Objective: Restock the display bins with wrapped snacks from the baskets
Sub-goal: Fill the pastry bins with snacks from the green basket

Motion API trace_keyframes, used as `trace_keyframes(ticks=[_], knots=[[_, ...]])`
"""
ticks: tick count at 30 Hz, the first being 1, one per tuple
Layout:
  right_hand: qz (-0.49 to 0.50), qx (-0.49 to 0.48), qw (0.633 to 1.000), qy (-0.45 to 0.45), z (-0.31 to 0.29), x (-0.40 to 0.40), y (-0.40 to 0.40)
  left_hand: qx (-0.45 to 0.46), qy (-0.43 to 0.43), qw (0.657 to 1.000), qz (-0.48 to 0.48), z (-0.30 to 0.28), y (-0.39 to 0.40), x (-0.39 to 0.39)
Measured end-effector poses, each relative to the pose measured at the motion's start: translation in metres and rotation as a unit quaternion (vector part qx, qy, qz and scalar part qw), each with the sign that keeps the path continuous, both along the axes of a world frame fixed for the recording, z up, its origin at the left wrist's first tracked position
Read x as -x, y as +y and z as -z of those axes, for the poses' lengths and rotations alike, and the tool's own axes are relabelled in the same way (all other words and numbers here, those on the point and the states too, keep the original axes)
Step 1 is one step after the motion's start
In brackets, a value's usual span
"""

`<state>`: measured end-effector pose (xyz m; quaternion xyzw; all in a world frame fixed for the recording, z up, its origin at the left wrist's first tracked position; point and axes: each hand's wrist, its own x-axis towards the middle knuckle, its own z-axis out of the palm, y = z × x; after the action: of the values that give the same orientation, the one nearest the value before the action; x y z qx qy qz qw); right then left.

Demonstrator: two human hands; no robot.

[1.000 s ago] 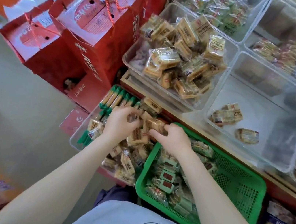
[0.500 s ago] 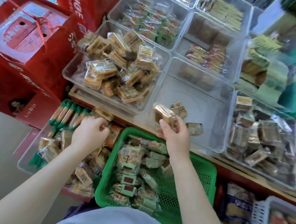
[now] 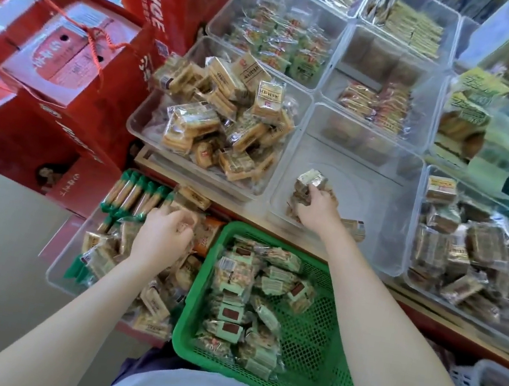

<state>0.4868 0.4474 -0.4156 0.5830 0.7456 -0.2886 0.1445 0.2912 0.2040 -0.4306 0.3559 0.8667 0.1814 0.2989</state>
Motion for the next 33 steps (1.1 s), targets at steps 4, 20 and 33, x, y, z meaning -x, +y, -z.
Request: trace_keyframes(ticks=[4, 20, 33], knots=[[0.036, -0.189, 0.971, 0.144, -0.025, 0.018, -0.038, 0.024, -0.027, 0.995, -0.091, 0.017, -0.013, 0.018], [0.118, 0.14, 0.962, 0.205, 0.045, 0.135, -0.156, 0.043, -0.116, 0.992, -0.017, 0.034, -0.049, 0.063], [0.2, 0.258, 0.856, 0.4, -0.057, 0.044, -0.136, -0.198, -0.412, 0.884, -0.098, -0.044, 0.023, 0.025]])
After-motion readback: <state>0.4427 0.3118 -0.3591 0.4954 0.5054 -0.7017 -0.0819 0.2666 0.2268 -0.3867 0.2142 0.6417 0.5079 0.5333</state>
